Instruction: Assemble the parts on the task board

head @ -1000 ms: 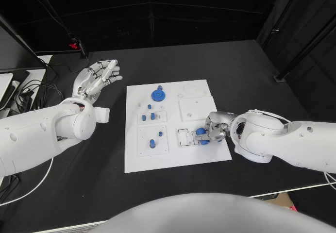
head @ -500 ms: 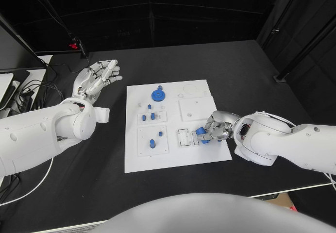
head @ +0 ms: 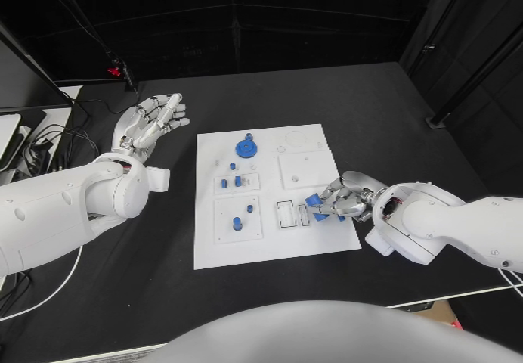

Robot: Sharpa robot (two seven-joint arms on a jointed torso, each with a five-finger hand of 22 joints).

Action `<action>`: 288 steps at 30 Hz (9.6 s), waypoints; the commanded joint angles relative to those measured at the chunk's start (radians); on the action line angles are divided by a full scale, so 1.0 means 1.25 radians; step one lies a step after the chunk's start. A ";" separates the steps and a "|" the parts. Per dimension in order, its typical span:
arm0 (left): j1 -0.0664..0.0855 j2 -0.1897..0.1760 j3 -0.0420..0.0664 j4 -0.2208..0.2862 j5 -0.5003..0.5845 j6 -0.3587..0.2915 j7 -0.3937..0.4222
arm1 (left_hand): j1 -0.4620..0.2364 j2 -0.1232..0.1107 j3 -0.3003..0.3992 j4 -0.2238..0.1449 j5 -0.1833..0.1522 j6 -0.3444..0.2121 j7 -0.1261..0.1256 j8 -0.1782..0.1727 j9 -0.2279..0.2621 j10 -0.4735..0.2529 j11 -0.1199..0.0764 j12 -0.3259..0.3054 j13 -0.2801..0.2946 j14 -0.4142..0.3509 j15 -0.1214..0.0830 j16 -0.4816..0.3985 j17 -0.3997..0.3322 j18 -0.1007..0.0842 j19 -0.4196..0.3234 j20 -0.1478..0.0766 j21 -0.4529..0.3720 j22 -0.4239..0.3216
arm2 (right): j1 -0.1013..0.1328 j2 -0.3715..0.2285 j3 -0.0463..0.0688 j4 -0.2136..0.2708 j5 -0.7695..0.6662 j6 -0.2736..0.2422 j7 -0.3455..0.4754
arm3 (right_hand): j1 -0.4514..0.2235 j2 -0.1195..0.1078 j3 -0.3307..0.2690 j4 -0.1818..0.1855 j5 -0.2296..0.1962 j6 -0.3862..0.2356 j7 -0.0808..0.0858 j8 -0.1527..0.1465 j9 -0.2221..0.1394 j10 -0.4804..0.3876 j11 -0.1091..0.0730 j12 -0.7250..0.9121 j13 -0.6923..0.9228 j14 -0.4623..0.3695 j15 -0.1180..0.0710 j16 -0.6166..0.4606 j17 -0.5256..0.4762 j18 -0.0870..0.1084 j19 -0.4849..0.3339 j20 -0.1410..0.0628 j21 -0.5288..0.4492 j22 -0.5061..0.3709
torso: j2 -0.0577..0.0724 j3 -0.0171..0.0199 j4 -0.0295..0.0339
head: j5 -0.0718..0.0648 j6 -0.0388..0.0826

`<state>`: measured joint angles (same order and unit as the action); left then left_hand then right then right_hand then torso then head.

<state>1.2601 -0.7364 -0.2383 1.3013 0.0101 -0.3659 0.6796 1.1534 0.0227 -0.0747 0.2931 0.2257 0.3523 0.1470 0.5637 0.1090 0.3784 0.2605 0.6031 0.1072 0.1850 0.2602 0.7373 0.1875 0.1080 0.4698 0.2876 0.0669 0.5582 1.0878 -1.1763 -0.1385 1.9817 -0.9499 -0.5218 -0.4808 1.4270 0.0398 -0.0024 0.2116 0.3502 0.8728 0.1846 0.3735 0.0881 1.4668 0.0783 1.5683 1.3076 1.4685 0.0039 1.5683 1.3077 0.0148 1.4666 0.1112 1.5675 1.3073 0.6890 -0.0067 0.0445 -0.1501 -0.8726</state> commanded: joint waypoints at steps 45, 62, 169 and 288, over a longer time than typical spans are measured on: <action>0.000 0.016 0.001 -0.009 0.000 0.007 0.027 | 0.004 0.008 -0.006 0.000 0.004 -0.006 0.119 0.006 -0.002 -0.005 0.001 0.007 -0.002 -0.004 0.000 0.006 -0.003 -0.015 0.000 0.002 0.003 -0.001 | 0.050 0.105 0.001 -0.007 -0.021 0.081 -0.117 | -0.064 0.027 -0.056 0.063 -0.088 0.088 -0.042 -0.046 -0.008 0.083 -0.011 0.002 0.211 0.082 -0.011 0.002 0.210 -0.009 0.077 -0.008 -0.006 0.207 | 0.000 0.0000 0.0010 | 0.013 0.000; 0.000 0.012 0.001 -0.006 0.000 0.009 0.028 | 0.003 0.008 -0.007 0.000 0.004 -0.006 0.119 0.006 -0.002 -0.005 0.001 0.007 -0.003 -0.004 0.000 0.006 -0.004 -0.015 0.000 0.002 0.003 -0.002 | 0.050 0.121 0.001 -0.015 -0.056 0.125 -0.131 | -0.073 0.032 -0.065 0.063 -0.084 0.086 -0.040 -0.059 -0.010 0.083 -0.009 0.002 0.211 0.082 -0.010 0.002 0.210 -0.008 0.074 -0.008 -0.010 0.205 | 0.000 0.0003 0.0013 | 0.018 0.000; -0.002 0.008 0.001 -0.006 0.000 0.014 0.024 | 0.007 0.011 -0.009 -0.001 0.007 -0.009 0.119 0.010 -0.004 -0.006 0.001 0.012 -0.006 -0.002 0.000 0.012 -0.008 -0.015 -0.001 0.002 0.004 -0.002 | 0.039 0.129 0.000 -0.029 -0.234 0.202 -0.141 | -0.126 -0.049 -0.081 0.057 -0.241 0.156 -0.100 0.078 0.150 0.083 -0.065 0.002 0.211 0.082 -0.059 0.002 0.210 -0.005 0.067 -0.056 -0.021 0.201 | 0.000 -0.0006 0.0008 | 0.018 0.000; -0.005 0.012 0.001 -0.010 0.000 0.014 0.023 | 0.009 0.014 -0.013 -0.001 0.009 -0.012 0.119 0.014 -0.007 -0.007 0.001 0.017 -0.009 -0.001 0.000 0.017 -0.014 -0.015 0.000 0.002 0.004 -0.003 | 0.037 -0.039 -0.042 -0.035 -0.337 0.232 -0.164 | -0.114 -0.024 -0.114 0.063 -0.119 -0.116 -0.057 0.317 0.249 0.083 -0.026 0.002 0.211 0.082 -0.027 0.002 0.210 0.000 0.058 -0.023 -0.039 0.195 | 0.001 -0.0001 0.0016 | -0.023 0.000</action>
<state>1.2528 -0.7221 -0.2383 1.2880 0.0102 -0.3565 0.6796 1.1614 0.0306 -0.0854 0.2929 0.2336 0.3451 0.1469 0.5751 0.1013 0.3785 0.2605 0.6185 0.0976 0.1850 0.2602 0.7528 0.1718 0.1080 0.4698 0.2876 0.0669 0.5565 1.1339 -1.2262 -0.1914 1.9385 -1.3486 -0.2811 -0.6533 1.2844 -0.0020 -0.1538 0.2905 0.2031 0.7220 0.1123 0.7629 0.3990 1.4668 0.0501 1.5683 1.3075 1.4667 -0.0303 1.5683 1.3078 0.0150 1.4666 0.0826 1.5187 1.3073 0.6895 -0.0069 0.0459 -0.1777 -0.8727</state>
